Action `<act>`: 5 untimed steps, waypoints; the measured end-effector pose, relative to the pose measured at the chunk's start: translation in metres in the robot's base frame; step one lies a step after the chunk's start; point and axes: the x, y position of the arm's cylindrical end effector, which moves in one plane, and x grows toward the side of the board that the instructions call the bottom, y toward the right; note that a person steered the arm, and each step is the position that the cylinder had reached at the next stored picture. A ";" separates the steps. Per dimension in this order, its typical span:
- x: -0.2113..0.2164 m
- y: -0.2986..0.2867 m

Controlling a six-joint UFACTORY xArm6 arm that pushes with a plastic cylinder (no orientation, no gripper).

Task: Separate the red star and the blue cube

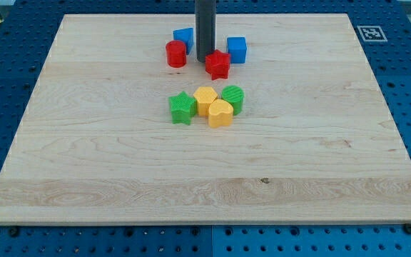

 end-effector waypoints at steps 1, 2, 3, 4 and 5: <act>0.032 0.000; 0.035 0.000; 0.035 0.000; 0.035 0.000; 0.035 0.000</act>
